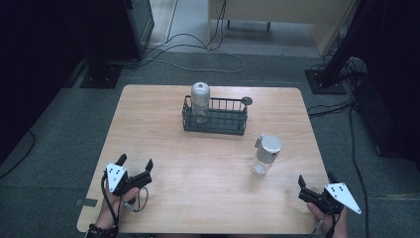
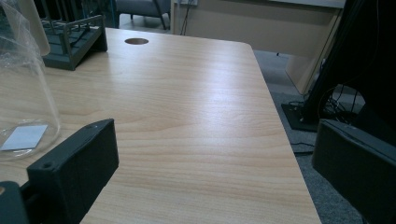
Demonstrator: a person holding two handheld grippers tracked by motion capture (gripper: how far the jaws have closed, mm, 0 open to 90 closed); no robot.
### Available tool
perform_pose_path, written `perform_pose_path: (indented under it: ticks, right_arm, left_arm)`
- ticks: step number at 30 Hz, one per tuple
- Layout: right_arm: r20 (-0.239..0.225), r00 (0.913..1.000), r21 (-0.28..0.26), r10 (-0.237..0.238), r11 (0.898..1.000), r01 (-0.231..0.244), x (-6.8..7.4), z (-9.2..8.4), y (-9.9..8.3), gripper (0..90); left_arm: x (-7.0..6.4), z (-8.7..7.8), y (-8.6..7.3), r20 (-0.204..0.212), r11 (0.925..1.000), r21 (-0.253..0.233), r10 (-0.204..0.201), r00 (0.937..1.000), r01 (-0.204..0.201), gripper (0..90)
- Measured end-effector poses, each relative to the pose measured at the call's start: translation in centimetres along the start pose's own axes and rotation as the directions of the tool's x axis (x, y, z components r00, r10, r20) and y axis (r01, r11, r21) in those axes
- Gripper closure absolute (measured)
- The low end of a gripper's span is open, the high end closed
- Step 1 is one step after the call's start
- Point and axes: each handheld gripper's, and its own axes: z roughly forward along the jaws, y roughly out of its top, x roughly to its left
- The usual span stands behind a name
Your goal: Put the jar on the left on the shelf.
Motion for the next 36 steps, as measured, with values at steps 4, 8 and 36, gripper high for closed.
perform_pose_path:
  ticks: [4, 8, 36]
  right_arm:
    - [0.001, 1.0000, 0.000, -0.001, 1.000, 0.001, 0.0, 0.0, 0.0, 0.4]
    - [0.002, 1.0000, 0.001, -0.002, 1.000, 0.002, 0.0, 0.0, 0.0, 0.4]
    - [0.012, 0.9999, -0.004, -0.005, 1.000, 0.005, 0.1, -0.1, 0.0, 0.4]
  left_arm:
    - [0.3, -0.5, -0.1, -0.001, 1.0000, 0.000, -0.001, 1.0000, 0.001, 2.8]
    - [0.6, -1.1, -0.2, -0.004, 1.0000, 0.000, -0.001, 1.0000, 0.001, 2.8]
    - [2.4, -4.2, -0.7, -0.085, 0.9979, -0.043, -0.053, 0.9950, 0.049, 3.3]
